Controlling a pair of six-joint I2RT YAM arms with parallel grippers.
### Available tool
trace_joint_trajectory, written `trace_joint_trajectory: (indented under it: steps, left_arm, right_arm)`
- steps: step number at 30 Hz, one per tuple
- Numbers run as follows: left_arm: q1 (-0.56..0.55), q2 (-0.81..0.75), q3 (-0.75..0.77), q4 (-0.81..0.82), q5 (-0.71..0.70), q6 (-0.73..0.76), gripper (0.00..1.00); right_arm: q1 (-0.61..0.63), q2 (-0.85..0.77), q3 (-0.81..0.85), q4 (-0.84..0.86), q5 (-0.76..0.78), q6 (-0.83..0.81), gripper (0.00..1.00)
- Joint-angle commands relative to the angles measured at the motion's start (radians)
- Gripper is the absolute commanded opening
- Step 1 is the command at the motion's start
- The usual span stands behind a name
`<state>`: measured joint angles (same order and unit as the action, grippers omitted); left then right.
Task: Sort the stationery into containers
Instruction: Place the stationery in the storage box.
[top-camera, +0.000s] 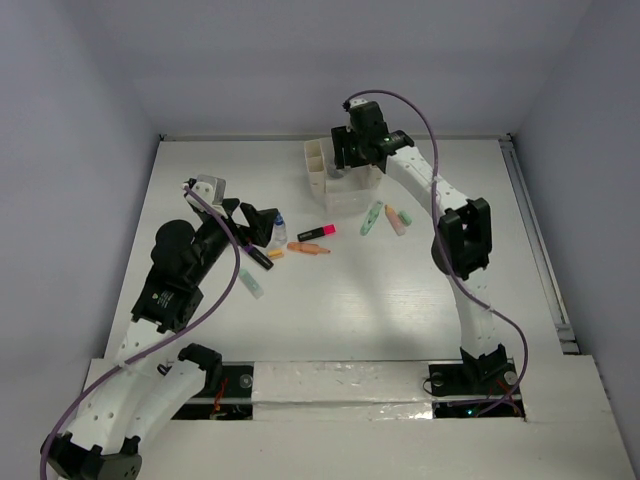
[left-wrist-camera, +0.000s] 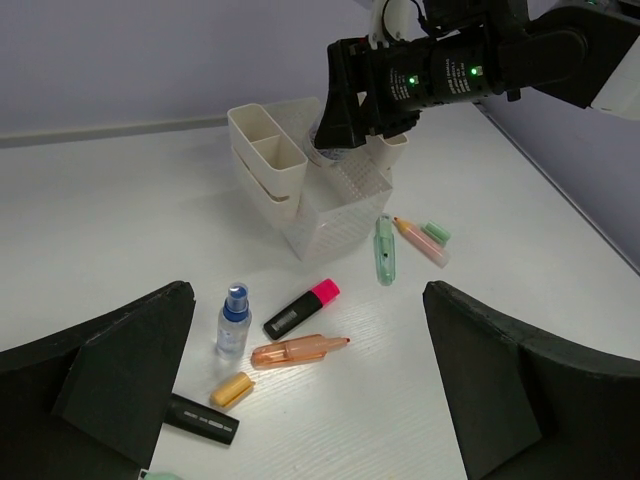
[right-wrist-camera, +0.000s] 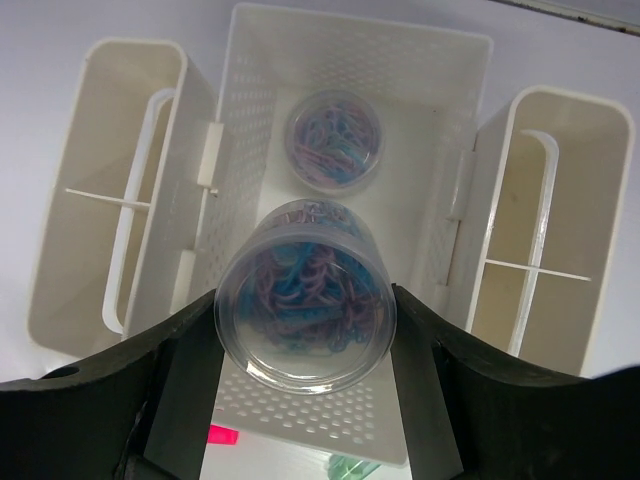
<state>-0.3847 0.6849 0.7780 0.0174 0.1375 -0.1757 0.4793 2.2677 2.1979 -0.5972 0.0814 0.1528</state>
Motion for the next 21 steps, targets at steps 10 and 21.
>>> trace_joint_trajectory:
  steps: [10,21]
  left_arm:
    - [-0.003,-0.005,-0.003,0.044,-0.001,0.002,0.99]
    - [-0.003,-0.008,-0.005,0.044,-0.006,0.002,0.99]
  right_arm:
    - [0.005,0.036,0.043,-0.016,-0.011,0.002,0.44]
    - [0.005,0.096,0.085,-0.049,-0.02,0.005,0.46]
